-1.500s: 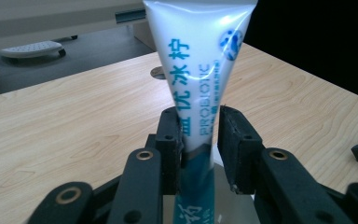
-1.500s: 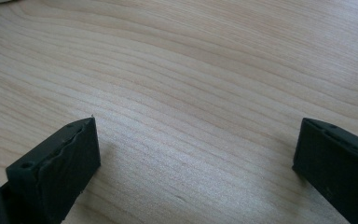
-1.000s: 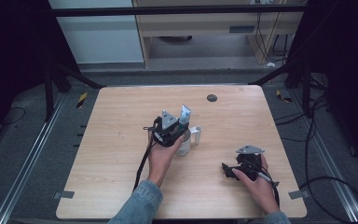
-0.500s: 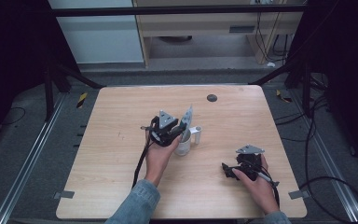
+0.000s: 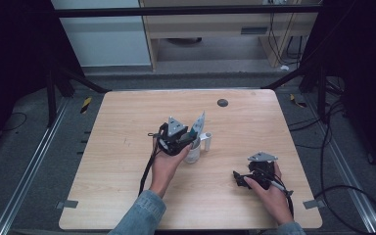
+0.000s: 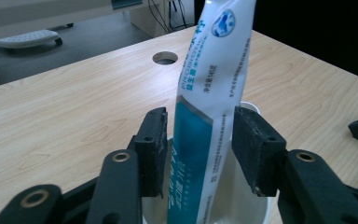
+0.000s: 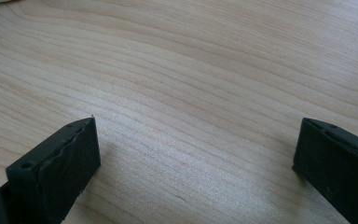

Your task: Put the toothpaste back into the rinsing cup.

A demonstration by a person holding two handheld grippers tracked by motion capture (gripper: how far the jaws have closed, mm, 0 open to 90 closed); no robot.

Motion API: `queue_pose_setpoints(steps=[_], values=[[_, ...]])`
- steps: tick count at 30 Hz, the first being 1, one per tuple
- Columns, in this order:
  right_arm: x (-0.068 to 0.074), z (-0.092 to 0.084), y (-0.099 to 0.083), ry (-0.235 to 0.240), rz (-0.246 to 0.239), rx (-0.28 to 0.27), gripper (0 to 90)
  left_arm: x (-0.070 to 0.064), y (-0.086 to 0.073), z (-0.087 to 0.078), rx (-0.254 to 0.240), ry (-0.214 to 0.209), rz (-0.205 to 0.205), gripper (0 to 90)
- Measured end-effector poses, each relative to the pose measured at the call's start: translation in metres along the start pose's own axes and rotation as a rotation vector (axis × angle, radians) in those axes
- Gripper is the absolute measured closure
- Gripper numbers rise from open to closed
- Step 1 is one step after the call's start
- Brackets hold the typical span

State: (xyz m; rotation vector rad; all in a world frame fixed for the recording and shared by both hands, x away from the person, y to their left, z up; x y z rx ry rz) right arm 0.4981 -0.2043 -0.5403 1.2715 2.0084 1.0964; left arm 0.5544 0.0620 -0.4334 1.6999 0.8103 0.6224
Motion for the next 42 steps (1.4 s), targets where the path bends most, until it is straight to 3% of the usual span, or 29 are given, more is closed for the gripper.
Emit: queue_pose_setpoints(steps=[7, 12, 17, 24, 30, 36, 42], values=[[0.0, 0.0, 0.0, 0.0, -0.001, 0.0, 0.6, 0.001, 0.002, -0.007, 0.02, -0.035, -0.015, 41.6], [0.0, 0.0, 0.0, 0.0, 0.0, 0.0, 0.5, 0.003, 0.003, -0.013, 0.045, -0.056, 0.004, 35.7], [0.0, 0.0, 0.0, 0.0, -0.001, 0.0, 0.6, 0.007, 0.002, -0.017, 0.061, -0.074, 0.002, 23.6], [0.0, 0.0, 0.0, -0.001, -0.001, 0.0, 0.6, 0.013, 0.0, -0.025, 0.093, -0.069, 0.0, 11.2], [0.0, 0.0, 0.0, -0.002, -0.001, 0.0, 0.6, 0.021, 0.0, -0.035, 0.103, -0.052, 0.005, 8.9], [0.0, 0.0, 0.0, -0.002, -0.002, 0.0, 0.6, 0.038, -0.004, -0.05, 0.109, -0.026, 0.001, 8.1], [0.001, 0.0, 0.0, -0.002, -0.002, 0.0, 0.6, 0.062, -0.022, -0.068, 0.139, 0.008, -0.007, 6.4]])
Point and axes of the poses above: each handheld gripper's, and its own axes: z roughly forward along the jaws, y roughly out of its top, x roughly to its left, the point moved 4 cm from there along z, roughly forward along the jaws, and after that the axes turned 11 degrees about -x, right-handed, at the moved point
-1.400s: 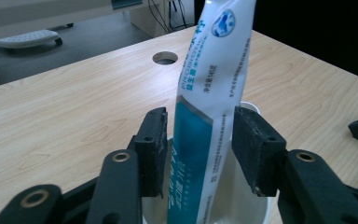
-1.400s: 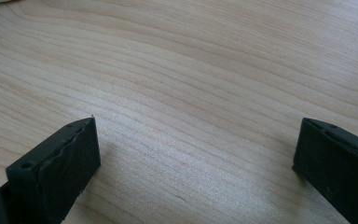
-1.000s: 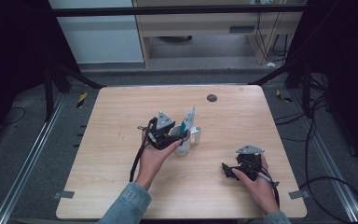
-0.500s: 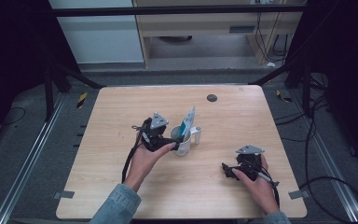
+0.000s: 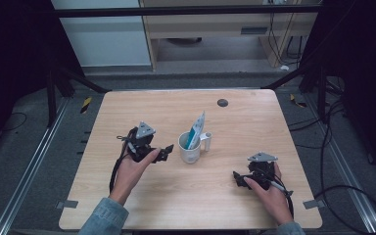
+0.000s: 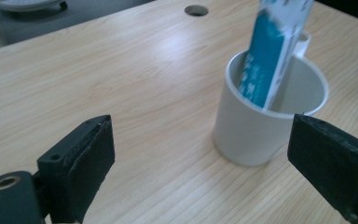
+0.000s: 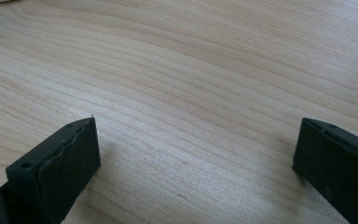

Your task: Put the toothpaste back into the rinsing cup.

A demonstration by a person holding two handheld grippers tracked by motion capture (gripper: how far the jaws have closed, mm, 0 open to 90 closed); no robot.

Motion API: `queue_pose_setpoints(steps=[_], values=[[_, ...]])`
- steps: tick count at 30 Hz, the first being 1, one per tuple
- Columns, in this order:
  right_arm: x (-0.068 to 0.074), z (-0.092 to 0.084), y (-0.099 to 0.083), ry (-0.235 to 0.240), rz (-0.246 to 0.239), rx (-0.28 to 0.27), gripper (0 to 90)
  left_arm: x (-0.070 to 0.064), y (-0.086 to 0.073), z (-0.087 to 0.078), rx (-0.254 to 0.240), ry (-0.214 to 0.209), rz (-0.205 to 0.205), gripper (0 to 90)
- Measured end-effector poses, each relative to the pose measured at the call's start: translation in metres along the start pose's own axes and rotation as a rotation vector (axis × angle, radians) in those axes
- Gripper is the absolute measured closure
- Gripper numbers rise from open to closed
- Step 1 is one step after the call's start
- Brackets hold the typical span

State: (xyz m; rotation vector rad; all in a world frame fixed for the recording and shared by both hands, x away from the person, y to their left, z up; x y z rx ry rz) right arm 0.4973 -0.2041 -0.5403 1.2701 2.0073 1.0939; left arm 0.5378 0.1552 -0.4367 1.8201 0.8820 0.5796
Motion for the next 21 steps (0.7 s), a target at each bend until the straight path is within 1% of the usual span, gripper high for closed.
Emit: queue_pose_setpoints(steps=[1, 3, 4, 5, 6, 7, 8, 9, 11, 12, 13, 15, 16, 17, 18, 21], values=[[0.0, 0.0, 0.0, 0.0, 0.0, 0.0, 0.6, 0.0, 0.0, 0.0, 0.0, 0.0, 0.0, 6.0], [0.0, 0.0, 0.0, -0.001, 0.0, 0.0, 0.6, 0.008, -0.008, -0.004, 0.006, 0.007, -0.003, 5.6], [0.0, 0.0, 0.0, -0.001, 0.001, 0.0, 0.6, 0.014, -0.015, -0.007, 0.021, 0.021, 0.007, 5.3], [0.0, 0.0, 0.0, -0.001, 0.001, 0.0, 0.6, 0.014, -0.015, -0.007, 0.021, 0.021, 0.007, 5.3], [0.0, 0.0, 0.0, -0.001, 0.003, 0.0, 0.6, 0.02, -0.023, -0.01, 0.036, 0.033, 0.009, 5.3], [0.0, 0.0, 0.0, -0.001, 0.003, 0.0, 0.6, 0.02, -0.023, -0.01, 0.036, 0.033, 0.009, 5.3], [0.0, 0.0, 0.0, 0.0, 0.002, 0.001, 0.6, 0.026, -0.032, -0.012, 0.054, 0.041, 0.005, 5.3], [0.0, 0.0, 0.0, -0.001, 0.001, 0.0, 0.6, 0.026, -0.032, -0.012, 0.054, 0.041, 0.005, 5.3], [0.0, 0.0, 0.0, -0.001, 0.004, 0.001, 0.6, 0.033, -0.041, -0.015, 0.077, 0.057, 0.003, 5.3], [0.001, 0.0, 0.0, -0.002, 0.003, 0.001, 0.7, 0.038, -0.049, -0.018, 0.093, 0.066, 0.001, 5.3], [0.001, 0.0, 0.0, -0.002, 0.003, 0.001, 0.7, 0.038, -0.049, -0.018, 0.093, 0.066, 0.001, 5.3], [0.001, 0.0, 0.0, -0.001, 0.004, 0.001, 0.6, 0.044, -0.059, -0.021, 0.105, 0.079, 0.004, 5.5], [0.001, 0.0, 0.0, -0.001, 0.004, 0.001, 0.6, 0.051, -0.071, -0.023, 0.135, 0.093, 0.022, 5.5], [0.001, 0.0, 0.0, -0.001, 0.004, 0.001, 0.6, 0.051, -0.071, -0.023, 0.135, 0.093, 0.022, 5.6], [0.001, 0.0, 0.0, -0.001, 0.004, 0.001, 0.6, 0.055, -0.075, -0.025, 0.137, 0.104, 0.019, 5.6], [0.001, 0.0, 0.0, -0.002, 0.003, 0.001, 0.6, 0.068, -0.086, -0.033, 0.133, 0.135, -0.007, 5.7]])
Point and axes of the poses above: each handheld gripper's, and its own axes: z roughly forward along the jaws, y roughly out of its top, x roughly to its left, the point moved 4 cm from there along z, roughly forward along the jaws, and after that the axes turned 11 degrees about -x, right-handed, at the moved point
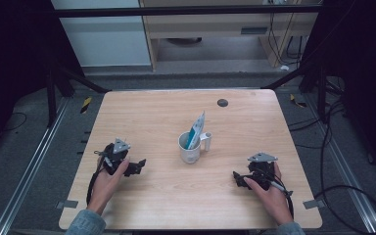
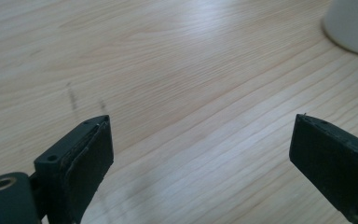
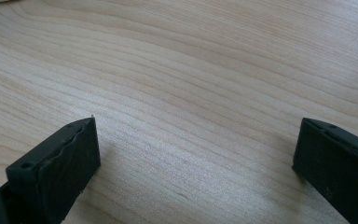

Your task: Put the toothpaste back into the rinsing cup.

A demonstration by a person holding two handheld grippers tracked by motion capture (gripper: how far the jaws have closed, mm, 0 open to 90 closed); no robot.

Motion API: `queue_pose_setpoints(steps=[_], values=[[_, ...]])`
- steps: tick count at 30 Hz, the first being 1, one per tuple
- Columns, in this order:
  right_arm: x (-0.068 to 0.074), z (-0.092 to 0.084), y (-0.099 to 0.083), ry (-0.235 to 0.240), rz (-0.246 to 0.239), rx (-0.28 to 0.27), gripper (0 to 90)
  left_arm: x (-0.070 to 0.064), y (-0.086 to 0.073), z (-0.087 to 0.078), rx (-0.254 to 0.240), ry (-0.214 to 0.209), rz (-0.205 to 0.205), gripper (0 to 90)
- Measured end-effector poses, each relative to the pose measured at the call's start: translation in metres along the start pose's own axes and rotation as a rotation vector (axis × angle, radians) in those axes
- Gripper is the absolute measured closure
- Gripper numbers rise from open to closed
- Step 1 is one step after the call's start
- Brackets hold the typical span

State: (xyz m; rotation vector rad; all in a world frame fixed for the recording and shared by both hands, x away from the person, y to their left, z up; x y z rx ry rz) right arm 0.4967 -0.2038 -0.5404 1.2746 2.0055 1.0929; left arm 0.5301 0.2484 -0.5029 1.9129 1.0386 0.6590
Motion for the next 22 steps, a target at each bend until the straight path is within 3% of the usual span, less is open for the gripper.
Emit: queue_pose_setpoints(steps=[2, 4, 10, 12, 18, 22], values=[[0.0, 0.0, 0.0, 0.001, 0.0, 0.0, 0.7, 0.009, -0.005, -0.001, 0.007, 0.014, -0.009, 5.7], [0.0, 0.0, 0.0, 0.001, 0.0, 0.0, 0.6, 0.029, -0.012, -0.001, 0.015, 0.05, -0.019, 5.7], [0.0, 0.0, 0.0, 0.0, 0.001, 0.0, 0.7, 0.051, -0.029, 0.004, 0.039, 0.077, -0.062, 6.3], [0.0, 0.0, 0.0, 0.0, 0.001, 0.0, 0.6, 0.055, -0.035, 0.008, 0.04, 0.081, -0.087, 5.1], [0.0, 0.0, 0.0, 0.0, 0.001, 0.0, 0.6, 0.055, -0.034, 0.011, 0.046, 0.078, -0.079, 2.3], [0.0, 0.0, 0.0, 0.0, 0.001, 0.0, 0.6, 0.057, -0.035, 0.011, 0.059, 0.101, -0.105, 0.0]])
Point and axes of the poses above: each handheld gripper's, and its own axes: z roughly forward along the jaws, y roughly out of its top, x roughly to its left, the point moved 4 cm from there along z, roughly forward along the jaws, and after that the axes turned 11 degrees about -x, right-handed, at the moved point
